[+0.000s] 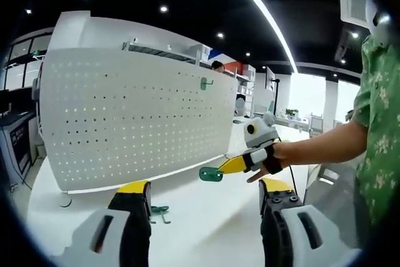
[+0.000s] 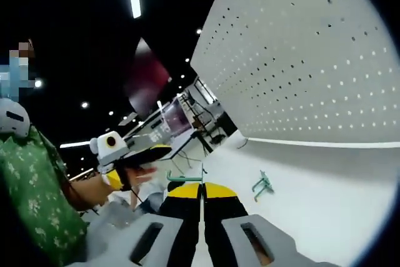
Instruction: Insert the hook assembly into the mounting plate slot until the hook locks in place.
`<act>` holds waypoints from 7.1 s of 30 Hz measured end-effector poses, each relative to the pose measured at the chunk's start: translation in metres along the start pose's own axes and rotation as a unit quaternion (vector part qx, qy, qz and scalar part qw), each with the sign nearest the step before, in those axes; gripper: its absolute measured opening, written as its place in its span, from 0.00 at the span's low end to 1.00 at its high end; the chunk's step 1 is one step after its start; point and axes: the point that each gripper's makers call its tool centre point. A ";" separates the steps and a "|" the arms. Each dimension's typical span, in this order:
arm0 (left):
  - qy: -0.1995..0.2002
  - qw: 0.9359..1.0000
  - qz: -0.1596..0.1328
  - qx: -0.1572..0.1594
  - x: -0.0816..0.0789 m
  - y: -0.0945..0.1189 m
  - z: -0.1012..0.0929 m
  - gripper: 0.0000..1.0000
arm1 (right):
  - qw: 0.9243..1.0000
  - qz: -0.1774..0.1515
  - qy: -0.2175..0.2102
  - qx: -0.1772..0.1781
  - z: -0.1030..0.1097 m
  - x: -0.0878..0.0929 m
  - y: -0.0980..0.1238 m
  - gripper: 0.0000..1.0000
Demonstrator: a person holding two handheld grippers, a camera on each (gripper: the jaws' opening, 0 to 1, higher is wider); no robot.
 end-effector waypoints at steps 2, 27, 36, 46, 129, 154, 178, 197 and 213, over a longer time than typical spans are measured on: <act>-0.002 1.000 0.001 0.002 0.000 0.000 0.000 0.71 | 1.000 -0.002 0.002 -0.007 0.005 -0.002 0.001 0.00; -0.011 0.998 -0.009 0.066 -0.030 0.000 -0.022 0.49 | 0.994 -0.031 0.027 -0.102 0.087 -0.024 0.015 0.00; 0.013 0.993 -0.028 0.111 -0.047 0.003 -0.038 0.33 | 0.992 -0.027 0.038 -0.117 0.100 -0.023 0.017 0.00; 0.054 0.986 -0.051 0.149 -0.064 0.005 -0.049 0.21 | 0.989 -0.021 0.051 -0.135 0.116 -0.022 0.016 0.00; 0.074 0.990 -0.043 0.110 -0.077 -0.012 -0.044 0.01 | 0.978 -0.015 0.210 0.005 0.100 -0.021 0.007 0.07; 0.049 0.997 -0.050 -0.039 -0.093 -0.037 -0.011 0.01 | 0.923 -0.047 0.343 0.169 0.098 -0.056 0.023 0.09; 0.049 0.997 -0.044 -0.037 -0.101 -0.059 -0.037 0.01 | 0.865 -0.052 0.433 0.247 0.096 -0.079 0.024 0.05; 0.060 0.997 -0.046 -0.036 -0.102 -0.061 -0.038 0.01 | 0.854 -0.046 0.448 0.261 0.091 -0.078 0.022 0.05; 0.055 0.997 -0.045 -0.028 -0.103 -0.061 -0.042 0.01 | 0.855 -0.039 0.445 0.263 0.089 -0.076 0.021 0.02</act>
Point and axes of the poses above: the point that each gripper's makers call its tool centre point, and the gripper's own axes: y roughly backward along the fingers, z roughly to its left, x roughly out of its underside, and after that the axes turned 8 degrees about -y, right-handed
